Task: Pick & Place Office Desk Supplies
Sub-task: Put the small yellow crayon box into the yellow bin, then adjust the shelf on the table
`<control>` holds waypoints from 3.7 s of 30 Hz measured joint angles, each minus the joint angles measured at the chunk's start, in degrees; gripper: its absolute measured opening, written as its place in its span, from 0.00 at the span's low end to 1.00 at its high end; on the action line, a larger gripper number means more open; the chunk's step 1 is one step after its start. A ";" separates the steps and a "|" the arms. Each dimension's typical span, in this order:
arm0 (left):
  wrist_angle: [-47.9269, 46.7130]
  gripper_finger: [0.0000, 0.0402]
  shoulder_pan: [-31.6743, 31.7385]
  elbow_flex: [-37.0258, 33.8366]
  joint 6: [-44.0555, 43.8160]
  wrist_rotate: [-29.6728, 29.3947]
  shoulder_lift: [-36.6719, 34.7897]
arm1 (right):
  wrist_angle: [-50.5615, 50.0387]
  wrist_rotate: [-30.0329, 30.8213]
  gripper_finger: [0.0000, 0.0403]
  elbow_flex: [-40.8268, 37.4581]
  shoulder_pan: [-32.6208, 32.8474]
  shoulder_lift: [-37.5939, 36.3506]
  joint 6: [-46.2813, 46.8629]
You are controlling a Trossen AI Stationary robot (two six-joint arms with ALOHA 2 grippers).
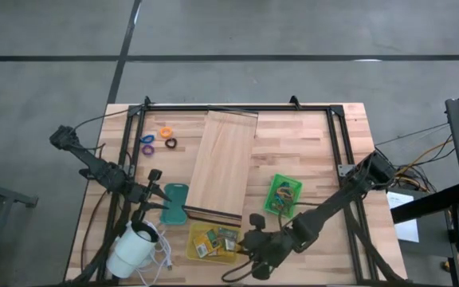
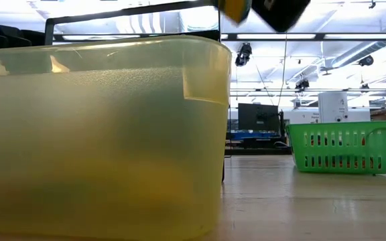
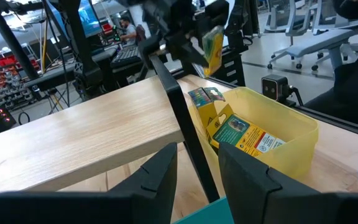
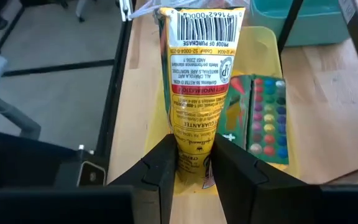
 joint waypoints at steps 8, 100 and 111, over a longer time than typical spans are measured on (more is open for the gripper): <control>-0.01 0.30 0.00 0.00 0.00 0.00 0.00 | 12.74 0.07 0.24 -7.07 -0.33 0.00 0.04; -0.02 0.30 0.00 0.00 0.00 0.00 0.37 | 6.59 -5.02 0.49 5.37 -2.77 11.81 5.34; -0.02 0.30 0.00 0.00 0.00 0.00 0.37 | 1.47 12.63 0.48 5.39 1.11 4.73 -2.41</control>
